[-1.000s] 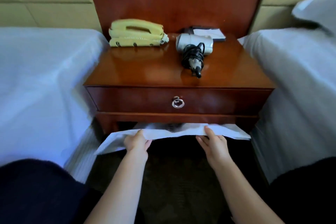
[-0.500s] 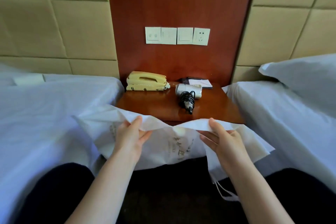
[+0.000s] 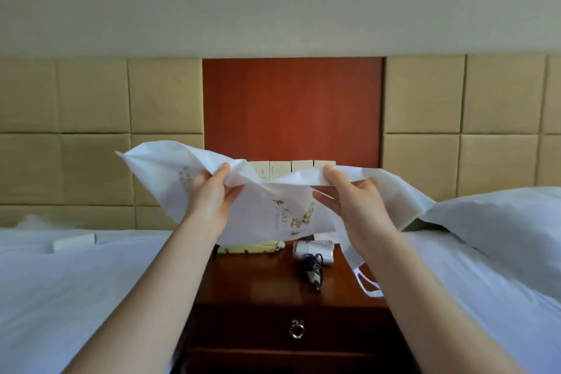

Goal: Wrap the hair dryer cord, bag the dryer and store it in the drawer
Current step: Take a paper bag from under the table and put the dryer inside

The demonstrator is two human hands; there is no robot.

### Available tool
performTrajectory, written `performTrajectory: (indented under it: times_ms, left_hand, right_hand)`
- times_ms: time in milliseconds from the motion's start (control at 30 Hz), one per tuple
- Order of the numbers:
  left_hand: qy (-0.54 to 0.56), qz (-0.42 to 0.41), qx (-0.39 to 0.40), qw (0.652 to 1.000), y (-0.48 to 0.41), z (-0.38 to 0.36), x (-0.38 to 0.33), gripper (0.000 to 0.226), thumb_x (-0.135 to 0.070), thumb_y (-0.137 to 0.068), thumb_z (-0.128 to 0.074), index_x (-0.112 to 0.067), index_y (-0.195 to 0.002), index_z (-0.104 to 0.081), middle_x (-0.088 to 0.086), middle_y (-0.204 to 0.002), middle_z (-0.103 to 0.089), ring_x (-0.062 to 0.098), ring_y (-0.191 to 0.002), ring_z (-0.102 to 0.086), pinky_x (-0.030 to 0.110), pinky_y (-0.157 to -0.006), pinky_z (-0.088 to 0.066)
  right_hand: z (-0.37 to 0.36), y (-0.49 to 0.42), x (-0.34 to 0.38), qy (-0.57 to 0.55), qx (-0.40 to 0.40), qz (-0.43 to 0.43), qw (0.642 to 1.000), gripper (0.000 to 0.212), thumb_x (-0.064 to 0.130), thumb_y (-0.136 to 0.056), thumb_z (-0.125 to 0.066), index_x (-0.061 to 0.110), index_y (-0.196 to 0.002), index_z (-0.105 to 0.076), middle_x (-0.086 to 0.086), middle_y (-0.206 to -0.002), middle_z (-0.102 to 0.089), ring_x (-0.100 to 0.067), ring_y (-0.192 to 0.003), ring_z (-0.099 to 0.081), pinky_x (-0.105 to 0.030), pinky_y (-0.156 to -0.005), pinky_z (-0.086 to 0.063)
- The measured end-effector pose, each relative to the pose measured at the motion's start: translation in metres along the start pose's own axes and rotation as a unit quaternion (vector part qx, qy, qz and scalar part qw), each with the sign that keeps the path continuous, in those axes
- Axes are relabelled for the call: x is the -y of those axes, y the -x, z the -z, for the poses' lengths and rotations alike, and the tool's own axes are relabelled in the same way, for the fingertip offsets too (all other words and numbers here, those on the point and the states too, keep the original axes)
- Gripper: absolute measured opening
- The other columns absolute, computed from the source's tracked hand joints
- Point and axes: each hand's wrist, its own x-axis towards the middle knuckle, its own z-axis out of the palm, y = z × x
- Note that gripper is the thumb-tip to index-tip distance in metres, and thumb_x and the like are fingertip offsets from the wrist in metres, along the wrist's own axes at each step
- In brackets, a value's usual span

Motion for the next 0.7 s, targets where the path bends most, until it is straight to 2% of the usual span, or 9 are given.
performTrajectory:
  times_ms: [100,200,267,333,433,533,567,633,700]
  left_hand:
    - [0.023,-0.028,0.007,0.999,-0.022,-0.009,-0.02,0.01,-0.008,-0.095,-0.05,-0.011,-0.087,-0.056,0.006,-0.086,-0.06,0.018,-0.077,-0.061,0.029,-0.066,-0.051]
    - [0.024,-0.041,-0.003,0.999,-0.044,-0.011,-0.022,0.012,-0.009,-0.095,-0.051,-0.014,-0.087,-0.057,0.005,-0.091,-0.062,0.018,-0.082,-0.062,0.029,-0.069,-0.052]
    - [0.024,-0.042,-0.019,0.999,-0.057,-0.009,-0.016,0.007,-0.009,-0.095,-0.051,-0.013,-0.093,-0.056,0.005,-0.098,-0.062,0.02,-0.09,-0.061,0.031,-0.075,-0.051]
    - [0.024,-0.044,-0.033,0.998,-0.072,-0.003,-0.007,0.011,-0.009,-0.096,-0.05,-0.012,-0.106,-0.052,0.004,-0.101,-0.061,0.021,-0.1,-0.059,0.033,-0.083,-0.048]
    - [0.01,-0.044,-0.028,0.999,-0.096,0.012,0.011,0.022,-0.008,-0.097,-0.048,-0.013,-0.118,-0.05,-0.002,-0.094,-0.059,0.02,-0.106,-0.056,0.031,-0.087,-0.045]
    - [-0.021,-0.027,-0.041,0.999,-0.116,0.033,0.039,0.032,-0.008,-0.097,-0.046,-0.005,-0.129,-0.048,0.001,-0.101,-0.061,0.017,-0.094,-0.058,0.031,-0.085,-0.046]
    - [-0.027,-0.022,-0.051,0.998,-0.123,0.041,0.05,0.033,-0.007,-0.097,-0.046,-0.003,-0.13,-0.047,0.005,-0.108,-0.06,0.016,-0.089,-0.059,0.032,-0.084,-0.047]
    - [-0.036,-0.005,-0.071,0.997,-0.139,0.059,0.072,0.035,-0.007,-0.097,-0.047,0.0,-0.131,-0.048,0.011,-0.118,-0.058,0.019,-0.093,-0.059,0.033,-0.087,-0.048]
    - [-0.047,0.018,-0.091,0.995,-0.154,0.078,0.094,0.035,-0.009,-0.097,-0.048,0.0,-0.131,-0.049,0.015,-0.125,-0.058,0.023,-0.102,-0.058,0.036,-0.094,-0.046]
  right_hand:
    - [-0.013,-0.018,0.017,0.027,0.008,0.057,0.998,0.02,0.028,-0.088,-0.061,0.011,-0.078,-0.066,0.0,-0.078,-0.07,-0.011,-0.082,-0.07,-0.041,-0.096,-0.048]
    - [-0.019,-0.033,0.018,0.088,0.01,0.096,0.991,0.02,0.032,-0.091,-0.056,0.016,-0.08,-0.064,0.001,-0.078,-0.067,-0.011,-0.083,-0.065,-0.022,-0.071,-0.047]
    - [-0.022,-0.041,0.009,0.118,0.021,0.116,0.986,0.019,0.032,-0.092,-0.054,0.022,-0.078,-0.062,0.006,-0.075,-0.066,-0.004,-0.076,-0.062,-0.015,-0.061,-0.045]
    - [-0.023,-0.049,-0.006,0.148,0.038,0.115,0.982,0.019,0.034,-0.092,-0.053,0.024,-0.08,-0.064,0.008,-0.076,-0.066,-0.006,-0.079,-0.063,-0.013,-0.064,-0.047]
    - [-0.024,-0.066,-0.037,0.199,0.074,0.103,0.972,0.02,0.036,-0.093,-0.051,0.024,-0.085,-0.065,0.008,-0.079,-0.068,-0.007,-0.082,-0.064,-0.022,-0.074,-0.049]
    - [-0.026,-0.085,-0.078,0.242,0.101,0.067,0.963,0.033,0.042,-0.092,-0.051,0.013,-0.097,-0.067,-0.002,-0.085,-0.07,-0.014,-0.086,-0.065,-0.029,-0.082,-0.051]
    - [-0.028,-0.092,-0.092,0.255,0.104,0.051,0.96,0.038,0.044,-0.092,-0.05,0.01,-0.1,-0.065,-0.003,-0.082,-0.069,-0.014,-0.083,-0.064,-0.023,-0.078,-0.051]
    - [-0.032,-0.101,-0.12,0.277,0.112,0.038,0.954,0.033,0.04,-0.093,-0.049,0.012,-0.104,-0.061,0.01,-0.071,-0.056,0.0,-0.072,-0.054,-0.008,-0.063,-0.041]
    - [-0.037,-0.107,-0.147,0.285,0.13,0.028,0.949,0.034,0.035,-0.095,-0.048,0.01,-0.117,-0.058,0.017,-0.079,-0.053,0.001,-0.08,-0.051,-0.011,-0.07,-0.038]
